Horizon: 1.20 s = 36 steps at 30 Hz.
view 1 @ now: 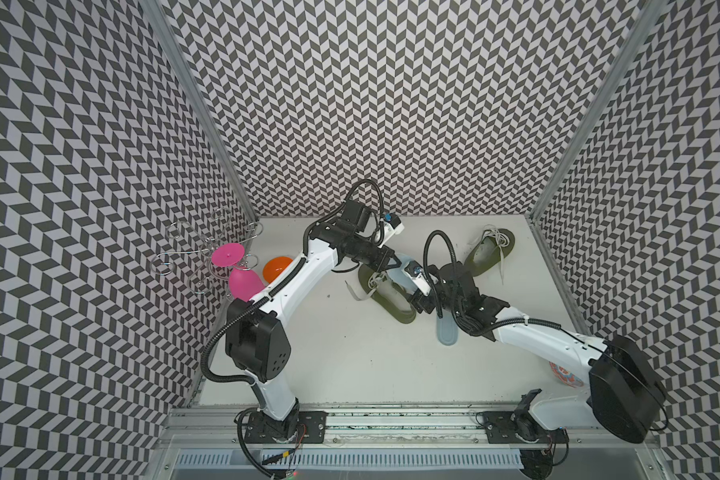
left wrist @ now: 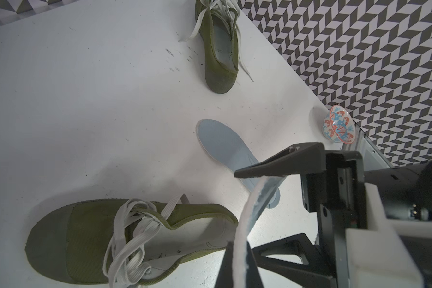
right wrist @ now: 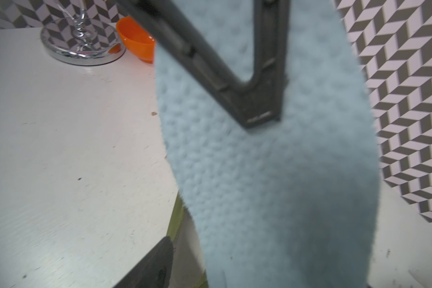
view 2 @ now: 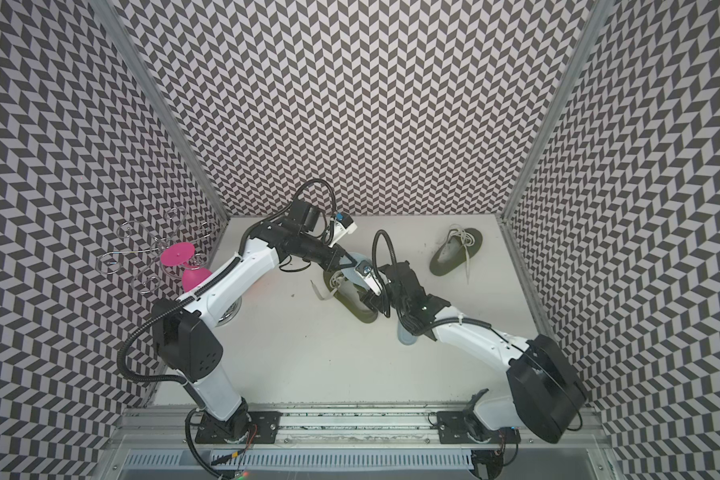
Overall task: Insert the insole into the shoe
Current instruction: Pick up the insole from the center of the board.
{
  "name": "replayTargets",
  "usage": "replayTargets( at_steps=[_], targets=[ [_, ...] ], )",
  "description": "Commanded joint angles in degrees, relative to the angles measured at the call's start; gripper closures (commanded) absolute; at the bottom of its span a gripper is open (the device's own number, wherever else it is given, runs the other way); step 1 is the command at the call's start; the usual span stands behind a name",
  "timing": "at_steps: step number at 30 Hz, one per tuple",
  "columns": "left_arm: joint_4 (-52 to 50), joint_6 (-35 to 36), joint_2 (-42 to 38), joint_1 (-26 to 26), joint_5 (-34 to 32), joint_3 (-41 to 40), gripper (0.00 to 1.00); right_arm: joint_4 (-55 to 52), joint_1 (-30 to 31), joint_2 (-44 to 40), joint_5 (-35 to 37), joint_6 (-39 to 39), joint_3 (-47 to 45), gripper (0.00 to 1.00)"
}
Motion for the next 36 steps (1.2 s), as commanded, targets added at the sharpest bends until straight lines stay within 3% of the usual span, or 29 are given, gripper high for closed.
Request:
replayTargets(
  at_steps=[1,13,15,16,17,26,36],
  targets=[
    [-0.59,-0.62,-1.85,-0.54,1.59,-1.12,1.0,7.59,1.86,0.42,10.13,-2.21,-0.18,0.19],
    [-1.69,-0.33,-2.29,-0.29,1.51,0.61,1.0,12.87,4.14,2.28,16.92,-8.39,-2.75,0.18],
    [-1.84,-0.43,-2.46,-0.18,1.08,0.72,1.0,14.26,4.05,2.89,17.81,-8.89,-3.52,0.12],
    [-1.86,-0.42,-2.5,-0.19,1.13,0.67,1.0,15.23,3.97,3.27,18.12,-9.35,-3.97,0.01],
    [-1.83,-0.46,-2.64,-0.2,1.44,0.66,1.0,16.26,3.96,3.61,18.33,-9.76,-4.35,0.0],
    [-1.37,-0.04,-3.16,-0.23,1.99,-0.98,1.0,25.61,3.65,4.38,18.15,-10.44,-6.01,0.01],
    [-1.31,3.53,-4.18,-0.84,-0.18,-1.76,1.0,20.28,1.14,0.91,6.34,-7.88,-5.4,0.16]
  ],
)
